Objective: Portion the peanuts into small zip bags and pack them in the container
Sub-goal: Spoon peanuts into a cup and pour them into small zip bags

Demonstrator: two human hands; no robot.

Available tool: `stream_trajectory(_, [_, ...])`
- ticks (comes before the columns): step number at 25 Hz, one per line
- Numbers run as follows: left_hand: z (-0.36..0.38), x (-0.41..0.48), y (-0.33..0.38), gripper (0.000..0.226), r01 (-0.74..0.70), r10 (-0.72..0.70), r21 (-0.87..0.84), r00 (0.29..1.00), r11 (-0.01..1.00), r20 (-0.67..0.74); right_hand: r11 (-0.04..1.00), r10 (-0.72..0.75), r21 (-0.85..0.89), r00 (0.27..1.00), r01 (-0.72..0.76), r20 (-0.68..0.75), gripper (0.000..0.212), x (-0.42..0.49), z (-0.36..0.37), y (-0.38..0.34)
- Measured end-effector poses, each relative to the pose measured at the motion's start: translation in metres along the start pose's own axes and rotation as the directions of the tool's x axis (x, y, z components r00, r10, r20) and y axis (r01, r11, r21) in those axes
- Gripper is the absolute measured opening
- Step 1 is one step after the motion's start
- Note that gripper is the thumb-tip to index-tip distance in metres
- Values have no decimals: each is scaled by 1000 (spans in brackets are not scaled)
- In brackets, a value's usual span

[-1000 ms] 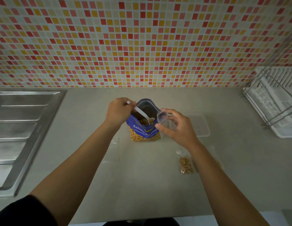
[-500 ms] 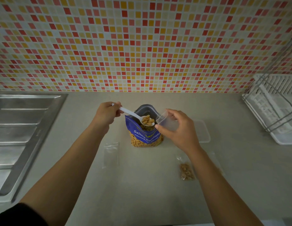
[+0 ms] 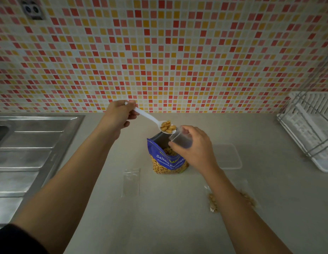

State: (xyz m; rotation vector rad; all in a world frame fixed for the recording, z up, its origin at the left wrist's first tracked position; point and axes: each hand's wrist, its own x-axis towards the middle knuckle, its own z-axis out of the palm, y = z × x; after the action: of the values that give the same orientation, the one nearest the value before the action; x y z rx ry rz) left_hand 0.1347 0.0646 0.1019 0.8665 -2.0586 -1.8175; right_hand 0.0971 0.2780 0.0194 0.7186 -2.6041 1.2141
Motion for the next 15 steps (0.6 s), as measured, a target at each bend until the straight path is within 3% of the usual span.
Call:
stream_trajectory(4, [12,-14,23,22,-180,177,186,984,966,32,995,15,95,998,-10,-57,53,1,3,-10])
stream_trajectory(6, [20,-26,36,24,-380,367,326,925,866,104,987,43,156,996,-31,-73,52,2,4,-14])
stream_trajectory(8, [26,-39,47,25,-549,527,462,829,697,189,971,91,226,994,-74,-64,50,3,5,-17])
stream_trajectory(10, [23,-44,55,24,-602,597,505,778,619,196,952,131,284,989,-109,-61,48,3,4,-17])
stream_trajectory(12, [14,-36,56,22,-539,565,437,821,720,82,930,185,334,981,-156,-55,50,2,3,-13])
stream_trajectory(15, [9,-14,31,21,-334,347,278,938,901,1,866,259,458,963,-200,-68,47,-4,1,-1])
